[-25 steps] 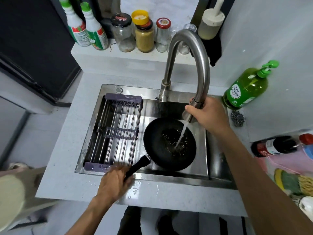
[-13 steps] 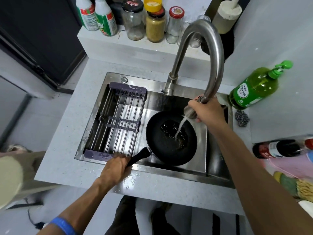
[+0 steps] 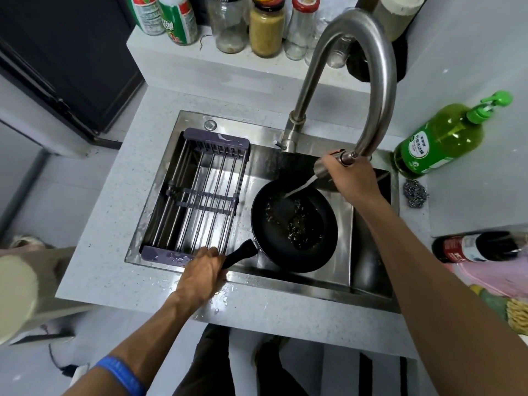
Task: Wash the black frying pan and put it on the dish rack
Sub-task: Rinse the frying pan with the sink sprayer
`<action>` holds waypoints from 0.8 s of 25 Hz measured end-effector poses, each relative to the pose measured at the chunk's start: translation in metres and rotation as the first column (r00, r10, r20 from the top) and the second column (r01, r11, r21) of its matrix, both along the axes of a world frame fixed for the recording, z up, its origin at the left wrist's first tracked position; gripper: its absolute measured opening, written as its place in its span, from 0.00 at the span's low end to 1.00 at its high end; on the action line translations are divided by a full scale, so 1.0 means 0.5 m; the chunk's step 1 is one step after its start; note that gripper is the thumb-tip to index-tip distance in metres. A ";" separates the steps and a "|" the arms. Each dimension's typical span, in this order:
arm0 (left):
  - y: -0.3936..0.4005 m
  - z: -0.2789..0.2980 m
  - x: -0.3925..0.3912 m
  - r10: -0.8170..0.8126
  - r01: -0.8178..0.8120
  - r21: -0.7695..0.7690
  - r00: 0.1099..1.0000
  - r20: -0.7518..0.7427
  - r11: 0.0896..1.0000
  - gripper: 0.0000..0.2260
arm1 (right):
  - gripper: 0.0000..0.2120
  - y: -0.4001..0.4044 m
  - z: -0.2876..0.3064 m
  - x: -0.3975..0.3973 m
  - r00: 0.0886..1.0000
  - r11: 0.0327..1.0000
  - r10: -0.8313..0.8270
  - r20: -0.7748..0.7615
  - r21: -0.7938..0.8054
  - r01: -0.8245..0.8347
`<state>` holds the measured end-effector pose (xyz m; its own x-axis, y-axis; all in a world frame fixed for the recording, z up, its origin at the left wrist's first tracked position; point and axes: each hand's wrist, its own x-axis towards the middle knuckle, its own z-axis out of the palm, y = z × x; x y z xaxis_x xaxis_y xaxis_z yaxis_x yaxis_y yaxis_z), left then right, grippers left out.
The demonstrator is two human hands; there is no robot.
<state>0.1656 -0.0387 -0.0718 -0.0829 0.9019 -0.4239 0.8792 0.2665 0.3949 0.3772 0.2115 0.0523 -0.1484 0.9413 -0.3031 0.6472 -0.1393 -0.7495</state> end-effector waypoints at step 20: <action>0.001 -0.037 -0.006 0.066 -0.072 -0.058 0.994 -0.092 0.996 0.06 | 0.14 -0.009 -0.013 0.005 1.000 0.999 0.006 0.003 0.036 -0.006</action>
